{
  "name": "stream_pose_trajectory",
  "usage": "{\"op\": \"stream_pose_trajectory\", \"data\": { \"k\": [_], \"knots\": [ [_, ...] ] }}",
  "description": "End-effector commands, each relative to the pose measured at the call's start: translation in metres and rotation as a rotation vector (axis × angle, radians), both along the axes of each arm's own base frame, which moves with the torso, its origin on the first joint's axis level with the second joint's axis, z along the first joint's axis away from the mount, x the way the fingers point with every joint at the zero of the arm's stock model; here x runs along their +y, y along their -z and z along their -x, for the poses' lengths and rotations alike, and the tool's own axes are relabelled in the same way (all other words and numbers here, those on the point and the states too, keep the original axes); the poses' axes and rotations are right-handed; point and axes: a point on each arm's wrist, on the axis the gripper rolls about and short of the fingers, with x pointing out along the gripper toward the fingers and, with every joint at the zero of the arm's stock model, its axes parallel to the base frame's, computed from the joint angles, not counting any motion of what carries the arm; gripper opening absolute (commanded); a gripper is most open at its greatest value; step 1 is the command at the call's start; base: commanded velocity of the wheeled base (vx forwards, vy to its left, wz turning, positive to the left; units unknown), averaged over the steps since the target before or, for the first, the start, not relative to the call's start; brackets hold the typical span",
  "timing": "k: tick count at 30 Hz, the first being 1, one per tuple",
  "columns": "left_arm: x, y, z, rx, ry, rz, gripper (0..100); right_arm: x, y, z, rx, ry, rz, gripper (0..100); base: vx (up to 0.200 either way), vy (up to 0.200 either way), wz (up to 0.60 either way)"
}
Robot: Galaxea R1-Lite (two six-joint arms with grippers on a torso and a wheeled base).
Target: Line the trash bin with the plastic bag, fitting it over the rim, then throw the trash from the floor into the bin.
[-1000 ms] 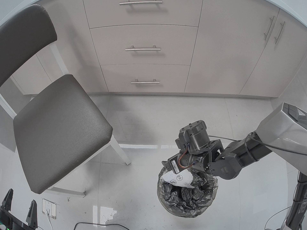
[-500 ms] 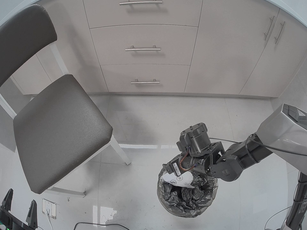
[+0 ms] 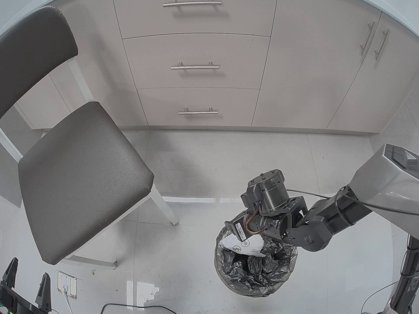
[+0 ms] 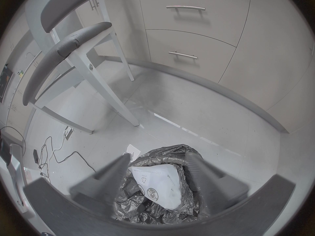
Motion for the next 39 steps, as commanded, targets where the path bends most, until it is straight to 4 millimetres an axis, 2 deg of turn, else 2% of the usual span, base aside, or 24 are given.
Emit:
{"op": "stream_pose_trajectory", "data": {
  "k": [1,11,21,39],
  "knots": [
    [0.000,0.005,0.000,0.001,-0.001,0.000,100,0.001,0.002,0.000,0.004,-0.002,0.006,0,0.000,0.000,0.00],
    [0.000,0.005,0.000,0.001,-0.001,0.000,100,0.002,0.012,-0.001,0.022,-0.003,0.016,0,0.000,0.000,0.00],
    [0.000,0.005,0.000,-0.001,-0.001,0.000,100,0.004,0.043,-0.003,0.054,-0.004,0.039,0,0.000,0.000,0.00],
    [0.000,0.005,0.000,0.001,-0.001,0.000,100,-0.003,0.080,0.003,0.083,0.001,0.049,0,0.000,0.000,0.00]
  ]
}}
